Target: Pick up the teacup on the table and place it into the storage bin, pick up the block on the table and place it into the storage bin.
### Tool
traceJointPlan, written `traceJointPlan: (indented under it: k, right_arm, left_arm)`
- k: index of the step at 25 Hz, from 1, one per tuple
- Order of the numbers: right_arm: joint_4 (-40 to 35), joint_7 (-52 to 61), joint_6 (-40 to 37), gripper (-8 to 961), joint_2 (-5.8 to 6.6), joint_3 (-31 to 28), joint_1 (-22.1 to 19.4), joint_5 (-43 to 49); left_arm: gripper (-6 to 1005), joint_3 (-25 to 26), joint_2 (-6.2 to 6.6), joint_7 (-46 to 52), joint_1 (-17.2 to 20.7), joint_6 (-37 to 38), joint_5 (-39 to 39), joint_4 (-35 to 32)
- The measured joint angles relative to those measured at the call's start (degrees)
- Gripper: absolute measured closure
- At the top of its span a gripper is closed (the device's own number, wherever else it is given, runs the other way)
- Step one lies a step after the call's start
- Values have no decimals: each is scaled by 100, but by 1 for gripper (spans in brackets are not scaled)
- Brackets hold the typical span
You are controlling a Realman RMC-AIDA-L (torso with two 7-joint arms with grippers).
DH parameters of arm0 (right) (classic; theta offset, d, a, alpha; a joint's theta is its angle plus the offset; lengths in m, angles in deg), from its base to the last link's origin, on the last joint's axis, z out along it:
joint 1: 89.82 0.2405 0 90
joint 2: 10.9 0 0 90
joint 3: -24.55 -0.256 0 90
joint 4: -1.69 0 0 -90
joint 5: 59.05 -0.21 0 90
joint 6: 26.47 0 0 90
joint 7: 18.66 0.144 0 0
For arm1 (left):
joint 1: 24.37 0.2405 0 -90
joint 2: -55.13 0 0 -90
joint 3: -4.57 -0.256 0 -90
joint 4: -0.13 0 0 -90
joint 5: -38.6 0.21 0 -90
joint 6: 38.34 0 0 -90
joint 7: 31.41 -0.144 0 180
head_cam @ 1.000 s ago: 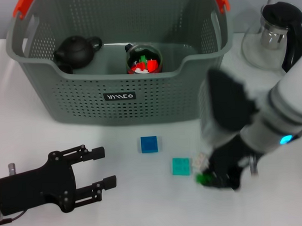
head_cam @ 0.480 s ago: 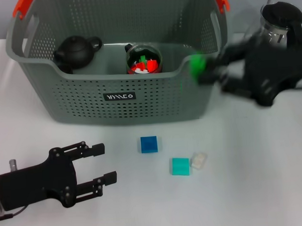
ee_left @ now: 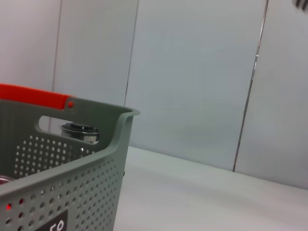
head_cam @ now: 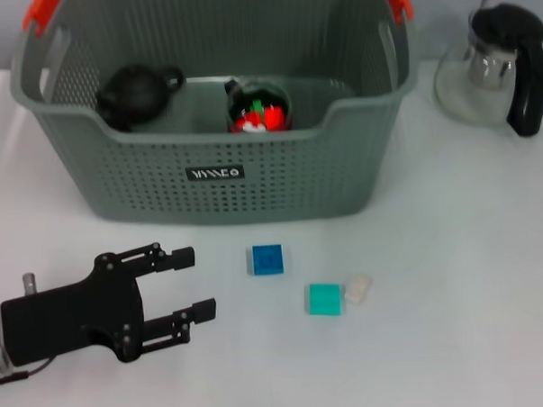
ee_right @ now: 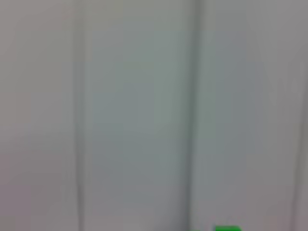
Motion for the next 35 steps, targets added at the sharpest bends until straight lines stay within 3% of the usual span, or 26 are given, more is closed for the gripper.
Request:
traceJointPlan:
  k: [3, 6, 8, 10, 15, 21, 35]
  right_arm:
    - [103, 901, 237, 756, 7, 64, 856, 1415]
    - [322, 1265, 421, 755, -215, 230, 1485, 2824]
    - [572, 1546, 703, 754, -316, 671, 1772, 3653]
    - [966, 1837, 1040, 753, -317, 1325, 1949, 4068]
    - [2094, 2199, 1804, 753, -325, 2423, 2355, 4392]
    - [3390, 2434, 2420, 756, -328, 2824, 2790, 4596]
    - [3656, 2485, 2310, 735, -344, 2919, 2831, 4579]
  left_arm:
    - [308, -1, -15, 0, -10, -6, 0, 8]
    - [308, -2, -22, 0, -32, -36, 0, 77]
    - [308, 0, -22, 0, -40, -47, 0, 121]
    - [308, 5, -22, 0, -36, -46, 0, 136]
    - [308, 8, -22, 0, -18, -46, 0, 149]
    - [308, 9, -46, 0, -3, -47, 0, 149]
    - [309, 9, -66, 0, 43, -55, 0, 157]
